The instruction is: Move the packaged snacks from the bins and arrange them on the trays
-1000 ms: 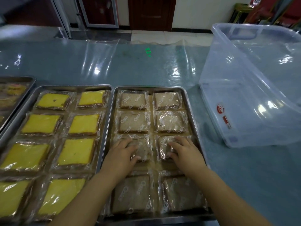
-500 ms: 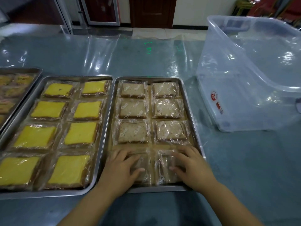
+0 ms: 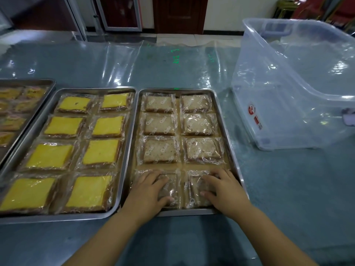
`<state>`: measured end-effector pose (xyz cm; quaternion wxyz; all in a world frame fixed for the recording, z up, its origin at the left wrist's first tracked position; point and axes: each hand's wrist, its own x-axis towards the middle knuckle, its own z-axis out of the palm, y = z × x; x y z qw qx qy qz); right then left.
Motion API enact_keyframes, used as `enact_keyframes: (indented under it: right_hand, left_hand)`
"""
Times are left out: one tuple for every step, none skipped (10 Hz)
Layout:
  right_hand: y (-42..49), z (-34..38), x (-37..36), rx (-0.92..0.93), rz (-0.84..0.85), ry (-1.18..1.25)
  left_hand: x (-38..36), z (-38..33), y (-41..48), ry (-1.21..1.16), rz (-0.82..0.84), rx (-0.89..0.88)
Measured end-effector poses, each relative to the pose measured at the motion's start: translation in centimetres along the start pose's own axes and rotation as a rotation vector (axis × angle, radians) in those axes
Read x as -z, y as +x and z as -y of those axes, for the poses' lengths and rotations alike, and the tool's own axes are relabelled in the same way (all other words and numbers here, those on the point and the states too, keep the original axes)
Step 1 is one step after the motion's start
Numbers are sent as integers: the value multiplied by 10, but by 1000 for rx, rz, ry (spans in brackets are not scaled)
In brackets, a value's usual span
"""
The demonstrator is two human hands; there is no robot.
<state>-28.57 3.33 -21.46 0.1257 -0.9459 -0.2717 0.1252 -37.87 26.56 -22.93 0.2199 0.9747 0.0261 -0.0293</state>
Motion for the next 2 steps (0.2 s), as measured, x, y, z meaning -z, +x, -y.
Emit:
enact_keyframes:
  right_hand:
    - [0,2,3,5,-29,13]
    - [2,12,11,-4,-78,27]
  left_hand:
    - [2,3,-3,-26,-17,-4]
    - [13,6,-7,-73,-33,1]
